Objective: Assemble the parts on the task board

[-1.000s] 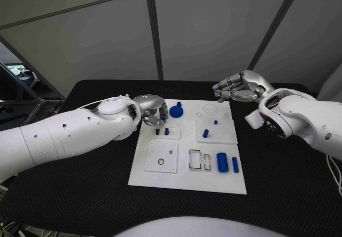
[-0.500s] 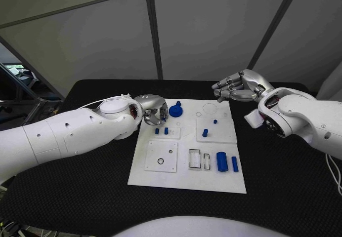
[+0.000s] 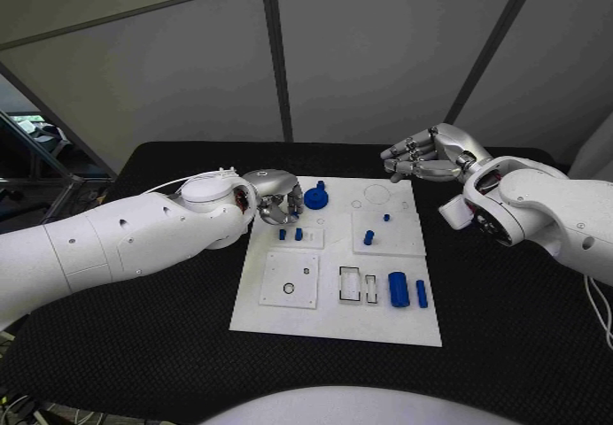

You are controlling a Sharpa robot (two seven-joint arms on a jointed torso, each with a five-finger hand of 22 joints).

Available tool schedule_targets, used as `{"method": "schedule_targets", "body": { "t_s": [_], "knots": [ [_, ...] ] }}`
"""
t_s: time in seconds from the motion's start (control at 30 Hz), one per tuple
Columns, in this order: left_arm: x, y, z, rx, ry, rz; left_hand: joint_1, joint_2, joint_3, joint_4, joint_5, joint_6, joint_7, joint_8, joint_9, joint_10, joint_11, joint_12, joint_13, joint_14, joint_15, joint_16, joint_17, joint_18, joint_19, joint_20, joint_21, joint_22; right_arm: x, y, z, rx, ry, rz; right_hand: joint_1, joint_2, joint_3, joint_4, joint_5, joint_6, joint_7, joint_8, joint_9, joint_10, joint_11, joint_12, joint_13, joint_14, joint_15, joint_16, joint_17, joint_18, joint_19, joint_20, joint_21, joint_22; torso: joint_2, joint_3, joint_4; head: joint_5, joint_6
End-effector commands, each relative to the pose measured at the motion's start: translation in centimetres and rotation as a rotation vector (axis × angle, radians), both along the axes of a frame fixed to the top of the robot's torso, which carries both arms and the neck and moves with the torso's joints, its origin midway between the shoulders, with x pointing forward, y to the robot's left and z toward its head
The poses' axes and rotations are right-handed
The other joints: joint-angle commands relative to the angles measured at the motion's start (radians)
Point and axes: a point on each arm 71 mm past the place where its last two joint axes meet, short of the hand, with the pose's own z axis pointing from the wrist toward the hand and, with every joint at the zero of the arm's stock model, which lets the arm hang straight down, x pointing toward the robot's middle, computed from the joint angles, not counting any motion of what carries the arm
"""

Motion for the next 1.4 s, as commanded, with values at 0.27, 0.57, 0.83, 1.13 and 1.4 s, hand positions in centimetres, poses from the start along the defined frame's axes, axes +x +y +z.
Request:
{"method": "schedule_targets", "body": {
  "t_s": [0.27, 0.57, 0.83, 1.13, 1.4],
  "knots": [
    [0.06, 0.04, -0.21, 0.019, 0.024, 0.010, -0.018, -0.006, 0.004, 0.002, 0.001, 0.000, 0.003, -0.012, -0.004, 0.003, 0.003, -0.014, -0.003, 0.003, 0.003, 0.002, -0.006, 0.016, 0.004, 0.002, 0.001, 0.001, 0.01, 0.04, 0.16, 0.002, -0.006, 0.008, -0.005, 0.003, 0.004, 0.004, 0.006, 0.002, 0.005, -0.003, 0.000, -0.001, 0.007, -0.003, -0.002, 0.001, 0.004, -0.004, -0.001, 0.003, 0.008, -0.001, -0.006, -0.001, 0.001, 0.0003, -0.0005, 0.000, -0.001],
    [0.12, 0.00, -0.28, 0.022, 0.027, 0.012, -0.035, -0.019, 0.005, 0.003, 0.001, -0.050, 0.015, -0.054, -0.024, -0.016, 0.014, -0.041, -0.010, 0.000, 0.012, 0.003, -0.014, 0.017, 0.000, 0.009, -0.004, 0.001, 0.02, 0.05, 0.16, 0.003, -0.007, 0.008, -0.003, 0.004, 0.006, 0.003, 0.006, 0.002, 0.005, -0.003, 0.000, -0.002, 0.007, -0.003, -0.002, 0.001, 0.004, -0.004, -0.001, 0.003, 0.009, -0.001, -0.007, -0.002, 0.000, 0.0003, -0.0005, 0.000, -0.002],
    [0.15, 0.02, -0.29, 0.021, 0.026, 0.011, -0.040, -0.024, 0.005, 0.003, 0.001, -0.065, 0.016, -0.066, -0.031, -0.019, 0.015, -0.048, -0.011, -0.001, 0.013, 0.004, -0.015, 0.017, -0.001, 0.011, -0.005, 0.002, 0.02, 0.03, 0.15, 0.002, -0.007, 0.008, -0.003, 0.004, 0.006, 0.003, 0.006, 0.002, 0.005, -0.003, 0.000, -0.002, 0.007, -0.003, -0.002, 0.001, 0.004, -0.004, -0.001, 0.003, 0.009, -0.001, -0.007, -0.002, 0.000, -0.0002, -0.0005, -0.001, -0.002],
    [0.13, 0.09, -0.28, 0.020, 0.025, 0.011, -0.044, -0.027, 0.005, 0.003, 0.001, -0.082, 0.016, -0.080, -0.040, -0.017, 0.013, -0.053, -0.011, -0.001, 0.012, 0.006, -0.016, 0.018, -0.001, 0.012, -0.005, 0.003, 0.05, 0.01, 0.14, 0.002, -0.006, 0.007, -0.003, 0.004, 0.006, 0.003, 0.006, 0.002, 0.005, -0.003, 0.000, -0.002, 0.007, -0.003, -0.002, 0.001, 0.004, -0.004, -0.001, 0.003, 0.009, -0.001, -0.007, -0.002, 0.000, -0.0001, -0.0002, -0.001, -0.003],
    [0.02, 0.45, -0.23, 0.018, 0.021, 0.015, -0.051, -0.036, -0.002, 0.003, 0.001, -0.125, 0.012, -0.109, -0.059, -0.025, 0.013, -0.067, -0.013, -0.004, 0.012, 0.006, -0.025, 0.019, -0.004, 0.011, -0.012, 0.001, 0.10, -0.13, 0.10, -0.004, -0.005, 0.003, -0.003, 0.004, 0.006, 0.003, 0.006, 0.001, 0.005, -0.003, 0.000, -0.002, 0.007, -0.003, -0.002, 0.001, 0.004, -0.004, -0.002, 0.003, 0.009, -0.001, -0.007, -0.002, 0.000, -0.0003, 0.0005, -0.002, -0.001]
  ]
}}
